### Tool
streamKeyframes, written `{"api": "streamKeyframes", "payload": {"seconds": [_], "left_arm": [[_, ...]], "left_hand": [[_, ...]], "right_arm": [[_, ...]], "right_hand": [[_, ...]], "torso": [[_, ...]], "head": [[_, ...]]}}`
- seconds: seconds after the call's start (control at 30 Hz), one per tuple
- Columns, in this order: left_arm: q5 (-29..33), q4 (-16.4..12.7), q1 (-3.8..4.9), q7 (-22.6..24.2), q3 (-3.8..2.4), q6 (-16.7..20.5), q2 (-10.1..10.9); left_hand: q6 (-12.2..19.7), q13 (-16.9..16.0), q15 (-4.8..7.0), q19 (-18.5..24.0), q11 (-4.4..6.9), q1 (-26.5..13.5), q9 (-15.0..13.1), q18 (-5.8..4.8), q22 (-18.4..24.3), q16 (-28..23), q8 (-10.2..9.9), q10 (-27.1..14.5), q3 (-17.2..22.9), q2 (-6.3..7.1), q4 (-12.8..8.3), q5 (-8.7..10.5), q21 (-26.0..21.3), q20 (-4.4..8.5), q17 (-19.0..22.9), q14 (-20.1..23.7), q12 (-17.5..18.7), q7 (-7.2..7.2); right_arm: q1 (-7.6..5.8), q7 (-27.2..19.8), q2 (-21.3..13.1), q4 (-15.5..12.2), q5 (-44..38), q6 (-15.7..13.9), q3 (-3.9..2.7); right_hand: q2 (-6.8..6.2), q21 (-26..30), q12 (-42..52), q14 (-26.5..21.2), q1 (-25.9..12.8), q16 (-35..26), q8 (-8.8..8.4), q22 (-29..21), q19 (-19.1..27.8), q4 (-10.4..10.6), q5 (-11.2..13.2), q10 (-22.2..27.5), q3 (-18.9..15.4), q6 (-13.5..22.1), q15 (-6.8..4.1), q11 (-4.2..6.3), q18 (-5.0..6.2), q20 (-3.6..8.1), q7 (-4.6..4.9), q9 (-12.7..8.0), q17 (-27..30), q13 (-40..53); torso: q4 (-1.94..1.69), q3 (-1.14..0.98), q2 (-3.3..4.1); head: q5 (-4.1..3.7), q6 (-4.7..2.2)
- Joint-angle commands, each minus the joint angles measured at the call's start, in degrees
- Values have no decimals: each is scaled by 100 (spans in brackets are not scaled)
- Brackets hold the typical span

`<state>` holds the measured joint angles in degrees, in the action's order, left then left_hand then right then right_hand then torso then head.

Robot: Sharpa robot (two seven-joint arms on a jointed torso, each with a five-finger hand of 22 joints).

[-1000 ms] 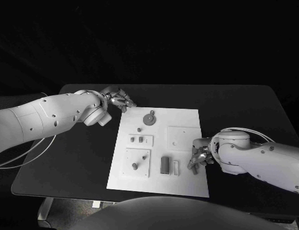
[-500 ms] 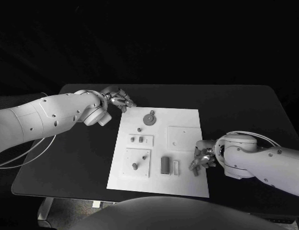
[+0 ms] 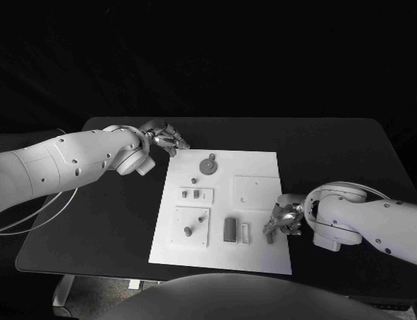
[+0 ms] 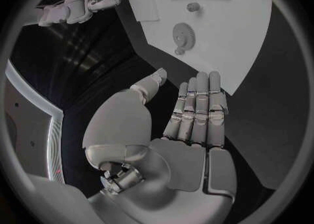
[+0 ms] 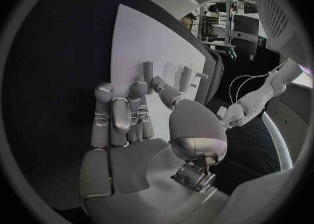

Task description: Assemble the parts on the task board

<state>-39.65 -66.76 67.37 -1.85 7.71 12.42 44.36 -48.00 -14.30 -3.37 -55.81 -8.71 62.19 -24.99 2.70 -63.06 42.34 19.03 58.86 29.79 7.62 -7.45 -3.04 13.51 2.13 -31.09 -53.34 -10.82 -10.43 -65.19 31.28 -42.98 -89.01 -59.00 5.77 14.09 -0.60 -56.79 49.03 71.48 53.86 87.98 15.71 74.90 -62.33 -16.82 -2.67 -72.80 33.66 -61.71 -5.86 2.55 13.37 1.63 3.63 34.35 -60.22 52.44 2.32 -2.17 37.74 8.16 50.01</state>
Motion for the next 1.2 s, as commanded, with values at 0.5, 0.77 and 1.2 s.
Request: {"api": "streamKeyframes", "payload": {"seconds": [0.5,0.77,1.2], "left_arm": [[-1,-17,6,18,-2,-45,-2],[-9,-14,6,12,-2,-52,-1],[-12,-12,6,12,-2,-57,-15]], "left_hand": [[18,12,-13,-21,-3,26,-6,90,-10,-40,-20,-19,-27,-13,-26,17,-22,3,-12,-35,-34,-5],[18,13,-14,-21,-3,28,-7,90,-11,-42,-20,-20,-30,-13,-28,17,-23,3,-15,-35,-35,-5],[17,15,-14,-22,-4,32,-8,90,-13,-45,-19,-23,-33,-14,-31,17,-24,2,-20,-35,-36,-5]], "right_arm": [[-31,50,107,-31,321,-188,6],[-31,-51,131,-116,387,-335,3],[-32,-6,294,8,420,-151,4]], "right_hand": [[23,-34,31,61,87,22,40,86,-12,-8,-20,-51,-50,-7,-4,-6,163,12,25,21,-8,-3],[24,-36,32,60,92,22,41,85,-14,-8,-20,-53,-55,-10,-6,-4,163,11,23,22,-5,-3],[24,-34,30,52,86,19,37,81,-16,-4,-19,-53,-76,-6,-8,-5,163,8,24,19,11,-4]], "torso": [[1,0,0],[-1,-2,1],[-1,7,-3]], "head": [[3,-1],[9,-1],[2,-1]]}}
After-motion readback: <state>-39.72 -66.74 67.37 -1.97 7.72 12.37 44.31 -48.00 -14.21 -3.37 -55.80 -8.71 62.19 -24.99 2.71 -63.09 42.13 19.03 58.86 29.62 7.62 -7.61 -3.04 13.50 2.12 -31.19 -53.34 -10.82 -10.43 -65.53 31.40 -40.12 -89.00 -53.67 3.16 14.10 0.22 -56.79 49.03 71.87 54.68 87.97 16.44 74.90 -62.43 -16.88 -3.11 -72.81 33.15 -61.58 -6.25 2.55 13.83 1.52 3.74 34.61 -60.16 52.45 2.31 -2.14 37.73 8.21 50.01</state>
